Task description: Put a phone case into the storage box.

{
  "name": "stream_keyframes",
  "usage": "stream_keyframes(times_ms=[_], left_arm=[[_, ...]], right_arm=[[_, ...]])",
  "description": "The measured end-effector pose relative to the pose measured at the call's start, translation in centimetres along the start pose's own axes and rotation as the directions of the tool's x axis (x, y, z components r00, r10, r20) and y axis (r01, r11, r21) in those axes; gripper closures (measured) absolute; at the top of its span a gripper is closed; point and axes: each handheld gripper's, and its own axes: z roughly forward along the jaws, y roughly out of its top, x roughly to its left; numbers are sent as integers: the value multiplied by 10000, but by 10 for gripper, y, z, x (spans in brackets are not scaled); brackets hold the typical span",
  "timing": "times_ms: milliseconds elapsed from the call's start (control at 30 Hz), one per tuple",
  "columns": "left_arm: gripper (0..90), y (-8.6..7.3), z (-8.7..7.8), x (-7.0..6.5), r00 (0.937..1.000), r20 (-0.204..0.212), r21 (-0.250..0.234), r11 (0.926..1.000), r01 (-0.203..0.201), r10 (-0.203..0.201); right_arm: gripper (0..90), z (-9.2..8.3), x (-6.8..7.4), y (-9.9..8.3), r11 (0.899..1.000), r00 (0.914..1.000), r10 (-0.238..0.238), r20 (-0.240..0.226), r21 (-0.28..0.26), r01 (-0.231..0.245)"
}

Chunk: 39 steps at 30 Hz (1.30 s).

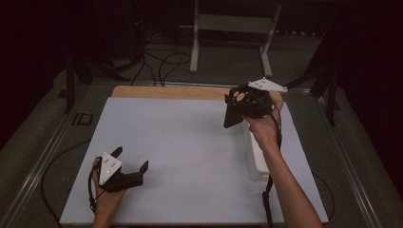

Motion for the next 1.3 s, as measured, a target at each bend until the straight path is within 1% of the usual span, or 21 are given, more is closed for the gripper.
stream_keyframes(times_ms=[233,467,567,1167,1300], left_arm=[[2,0,0,-1,10000,-16,22,10000,-74,74],[1,0,0,-1,10000,-21,20,10000,-60,60],[2,0,0,-1,10000,-26,18,10000,-63,63],[2,0,0,-1,10000,-27,23,10000,-70,70],[2,0,0,-1,10000,-29,16,10000,-71,71]], right_arm=[[134,0,-9,1,10000,9997,50,219,20,-50],[134,1,-17,0,9999,9987,139,487,56,-142],[135,1,-20,0,9998,9985,159,525,80,-163],[136,5,-32,-3,9993,9953,264,933,223,-286],[136,6,-36,-3,9991,9942,351,1020,221,-375]])
